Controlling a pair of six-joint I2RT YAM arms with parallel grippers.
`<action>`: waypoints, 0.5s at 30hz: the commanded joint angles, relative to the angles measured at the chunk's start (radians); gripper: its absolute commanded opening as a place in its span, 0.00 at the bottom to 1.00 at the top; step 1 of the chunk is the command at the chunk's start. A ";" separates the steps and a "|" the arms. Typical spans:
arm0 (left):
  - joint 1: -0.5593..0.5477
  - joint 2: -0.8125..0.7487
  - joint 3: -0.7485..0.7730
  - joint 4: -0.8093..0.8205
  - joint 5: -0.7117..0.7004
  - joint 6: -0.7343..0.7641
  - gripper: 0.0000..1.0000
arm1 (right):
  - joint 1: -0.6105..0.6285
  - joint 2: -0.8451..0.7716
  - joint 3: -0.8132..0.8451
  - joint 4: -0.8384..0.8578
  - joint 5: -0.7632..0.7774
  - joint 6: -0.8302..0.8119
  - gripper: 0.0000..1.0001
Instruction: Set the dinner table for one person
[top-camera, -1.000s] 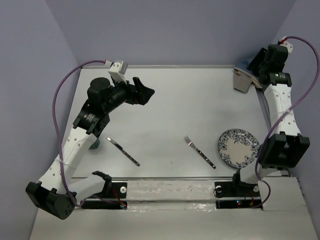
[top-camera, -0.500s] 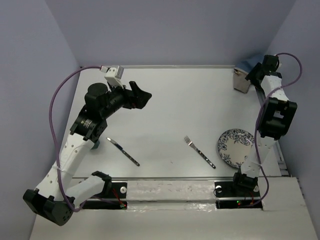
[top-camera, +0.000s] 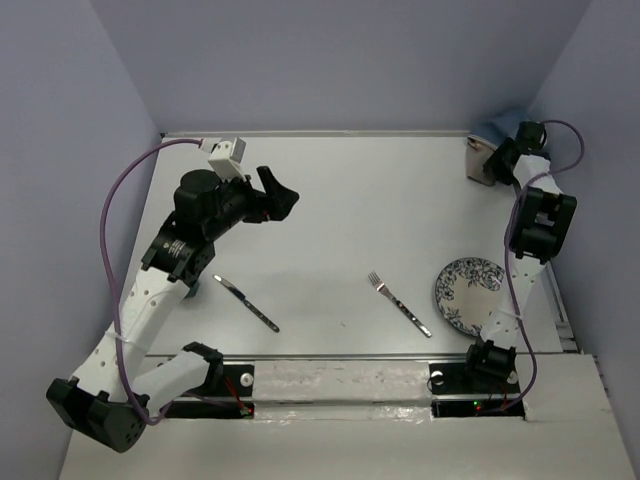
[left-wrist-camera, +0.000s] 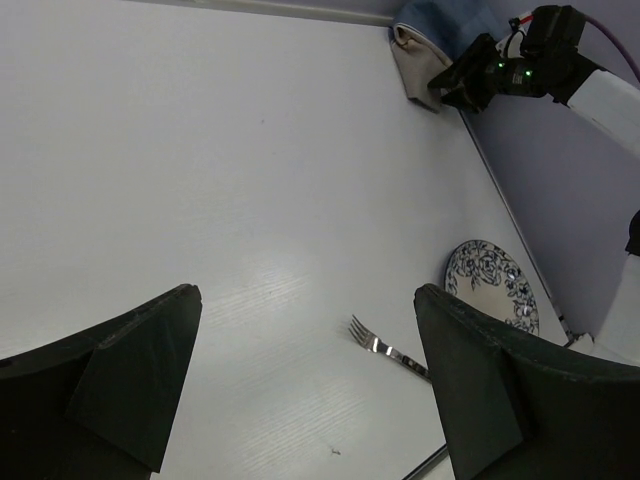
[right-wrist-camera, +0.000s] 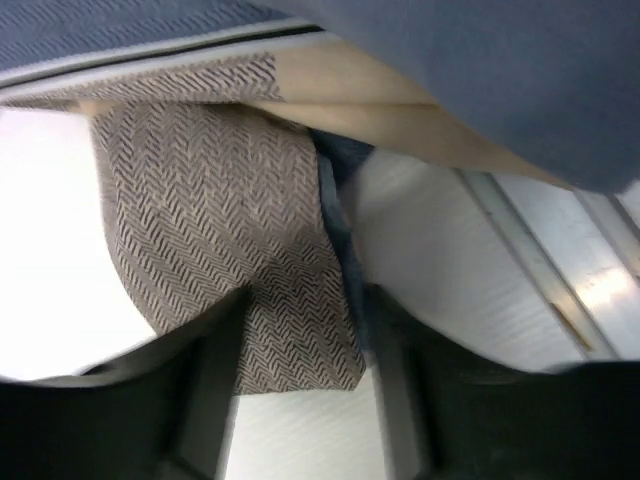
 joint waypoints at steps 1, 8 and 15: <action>-0.002 0.012 0.022 0.006 -0.014 0.005 0.99 | -0.010 0.053 0.074 0.021 -0.124 0.033 0.42; -0.002 0.041 0.071 -0.013 -0.061 0.043 0.99 | 0.068 0.046 0.135 0.056 -0.306 0.034 0.00; -0.002 0.050 0.108 -0.023 -0.110 0.063 0.99 | 0.222 -0.207 0.218 0.079 -0.374 0.006 0.00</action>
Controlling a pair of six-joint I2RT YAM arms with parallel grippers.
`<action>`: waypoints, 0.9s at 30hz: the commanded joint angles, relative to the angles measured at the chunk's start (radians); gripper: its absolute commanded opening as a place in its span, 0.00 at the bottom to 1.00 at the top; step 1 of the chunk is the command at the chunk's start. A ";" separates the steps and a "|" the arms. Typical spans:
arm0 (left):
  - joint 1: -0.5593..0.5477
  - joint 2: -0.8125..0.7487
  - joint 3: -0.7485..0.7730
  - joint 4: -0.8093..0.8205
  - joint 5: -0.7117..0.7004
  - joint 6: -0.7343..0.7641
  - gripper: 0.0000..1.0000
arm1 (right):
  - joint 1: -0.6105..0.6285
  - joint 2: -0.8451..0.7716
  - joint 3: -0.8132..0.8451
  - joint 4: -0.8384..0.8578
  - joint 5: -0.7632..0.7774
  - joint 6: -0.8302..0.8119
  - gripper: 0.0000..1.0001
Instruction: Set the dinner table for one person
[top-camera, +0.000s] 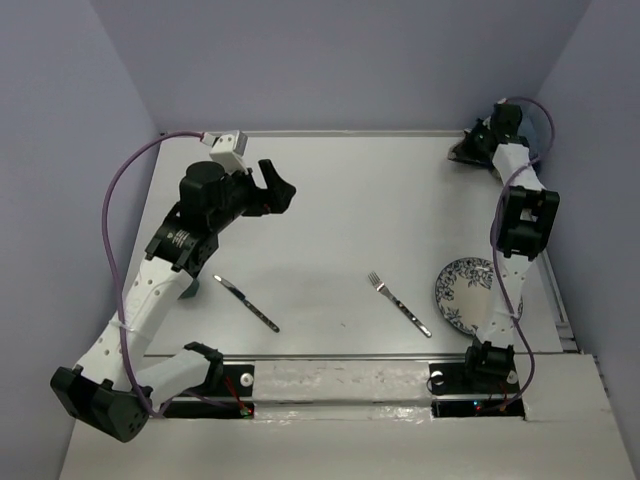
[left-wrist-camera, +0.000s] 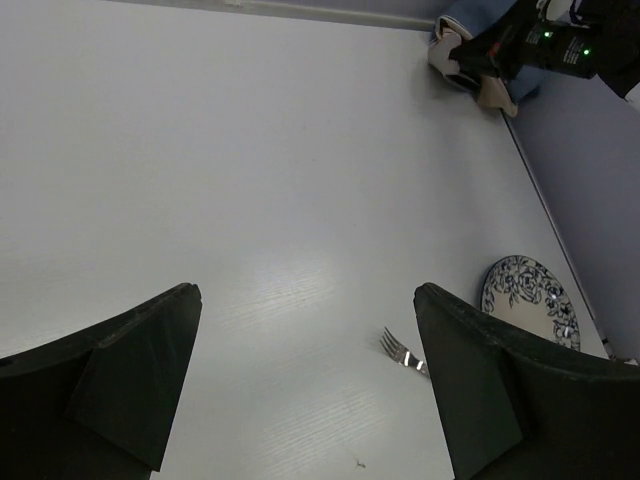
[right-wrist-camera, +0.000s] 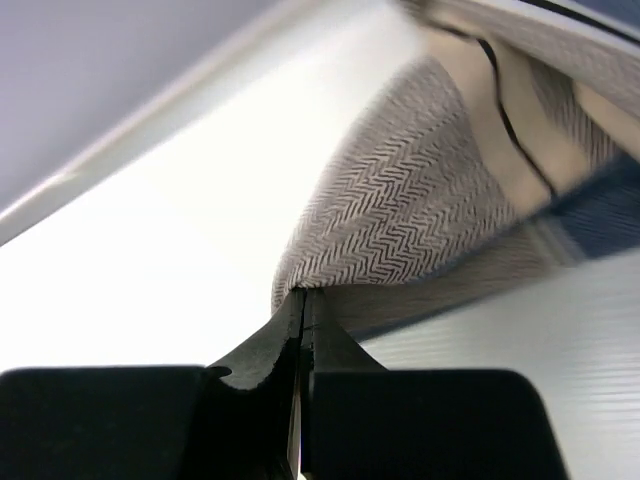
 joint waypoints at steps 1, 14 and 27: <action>-0.002 -0.011 0.069 0.000 -0.055 0.033 0.99 | 0.137 -0.298 0.114 0.065 -0.113 -0.023 0.00; 0.002 -0.009 0.109 -0.055 -0.179 0.023 0.99 | 0.216 -0.607 0.238 0.157 -0.237 0.133 0.00; 0.002 0.031 -0.030 -0.053 -0.221 0.038 0.99 | 0.196 -0.358 -0.064 0.166 -0.210 0.137 0.00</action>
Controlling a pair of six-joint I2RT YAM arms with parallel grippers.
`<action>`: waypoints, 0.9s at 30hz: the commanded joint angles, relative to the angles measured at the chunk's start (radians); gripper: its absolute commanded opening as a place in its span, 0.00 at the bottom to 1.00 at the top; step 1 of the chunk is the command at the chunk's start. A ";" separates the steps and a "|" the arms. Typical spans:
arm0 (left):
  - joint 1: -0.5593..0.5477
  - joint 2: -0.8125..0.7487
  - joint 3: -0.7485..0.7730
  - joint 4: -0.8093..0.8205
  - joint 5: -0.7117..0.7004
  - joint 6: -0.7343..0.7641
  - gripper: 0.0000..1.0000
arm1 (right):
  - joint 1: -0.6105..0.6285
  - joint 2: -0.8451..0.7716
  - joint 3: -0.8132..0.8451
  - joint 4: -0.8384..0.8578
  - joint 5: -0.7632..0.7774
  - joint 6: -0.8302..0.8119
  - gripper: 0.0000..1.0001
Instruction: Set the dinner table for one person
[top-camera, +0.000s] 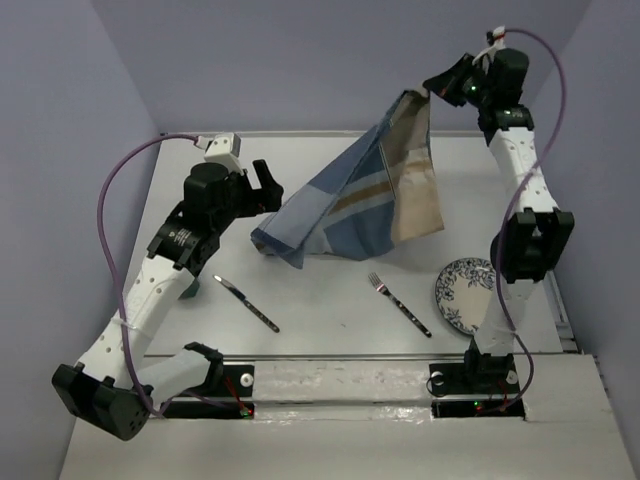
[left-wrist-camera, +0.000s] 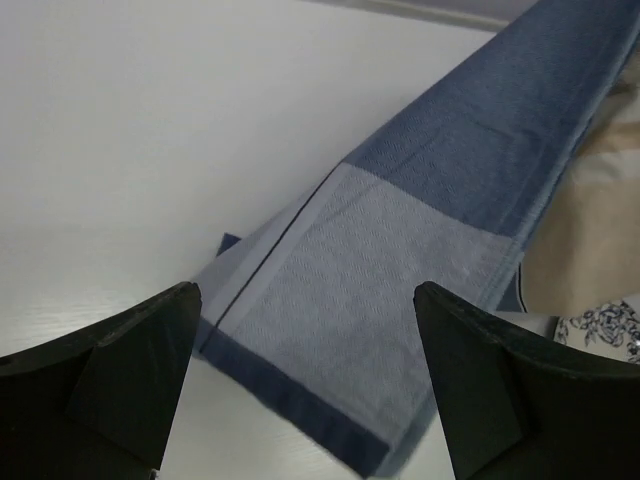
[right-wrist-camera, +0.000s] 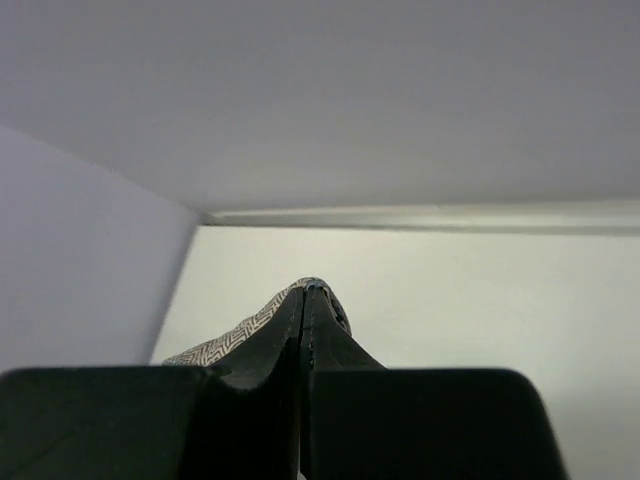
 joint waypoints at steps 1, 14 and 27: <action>0.002 0.036 -0.074 0.007 -0.046 0.018 0.99 | -0.012 0.189 -0.022 -0.044 0.027 0.010 0.00; -0.046 0.118 -0.226 -0.025 0.014 0.052 0.98 | -0.026 0.153 -0.193 -0.124 0.055 -0.066 0.71; -0.173 0.318 -0.352 0.225 0.097 -0.146 0.93 | 0.071 -0.258 -0.905 -0.110 0.266 -0.113 0.36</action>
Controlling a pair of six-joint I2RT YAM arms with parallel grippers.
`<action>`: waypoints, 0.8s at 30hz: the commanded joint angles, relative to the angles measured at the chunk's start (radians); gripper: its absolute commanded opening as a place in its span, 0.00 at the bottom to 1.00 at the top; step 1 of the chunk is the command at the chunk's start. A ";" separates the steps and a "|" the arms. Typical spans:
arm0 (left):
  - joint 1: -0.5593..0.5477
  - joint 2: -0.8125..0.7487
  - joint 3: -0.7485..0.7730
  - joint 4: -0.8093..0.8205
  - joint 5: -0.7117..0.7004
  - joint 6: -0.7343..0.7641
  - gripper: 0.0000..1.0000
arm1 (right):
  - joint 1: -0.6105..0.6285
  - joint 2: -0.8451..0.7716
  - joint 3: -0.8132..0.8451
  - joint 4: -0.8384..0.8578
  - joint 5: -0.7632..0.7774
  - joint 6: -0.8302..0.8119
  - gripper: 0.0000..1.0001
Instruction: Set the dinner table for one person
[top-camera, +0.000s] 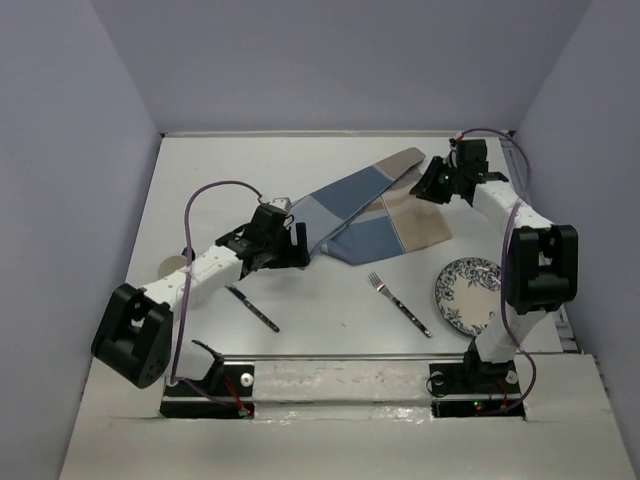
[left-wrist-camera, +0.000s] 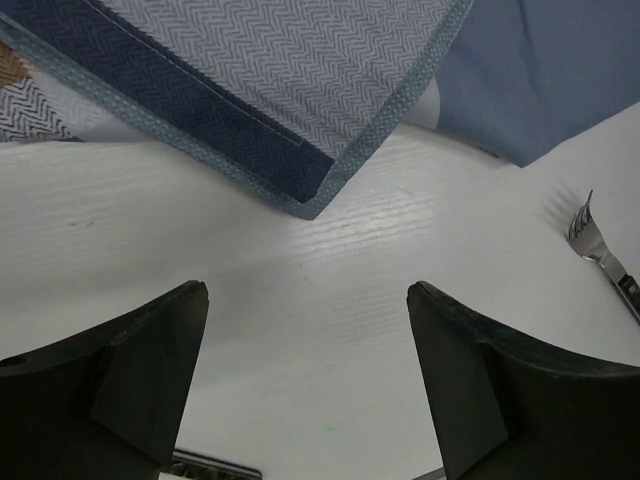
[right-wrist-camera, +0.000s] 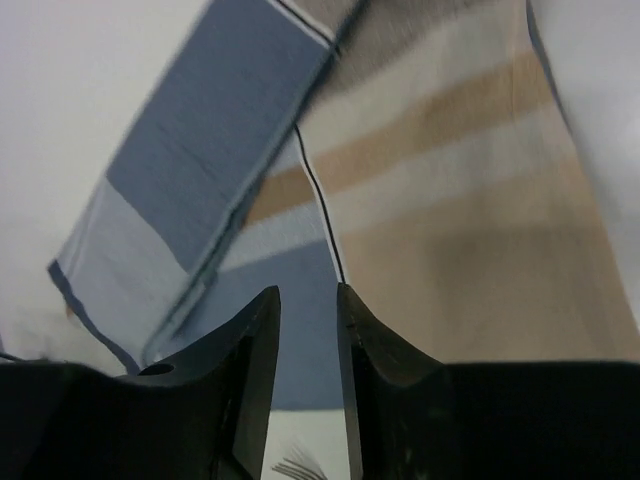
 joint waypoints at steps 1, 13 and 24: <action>-0.058 0.075 0.021 0.135 0.016 -0.043 0.93 | 0.025 -0.116 -0.180 0.000 0.140 -0.003 0.39; -0.080 0.267 0.080 0.118 -0.151 0.009 0.97 | 0.025 -0.209 -0.284 -0.104 0.340 -0.007 0.56; -0.083 0.341 0.127 0.160 -0.254 0.067 0.69 | 0.025 -0.178 -0.339 -0.107 0.315 -0.002 0.67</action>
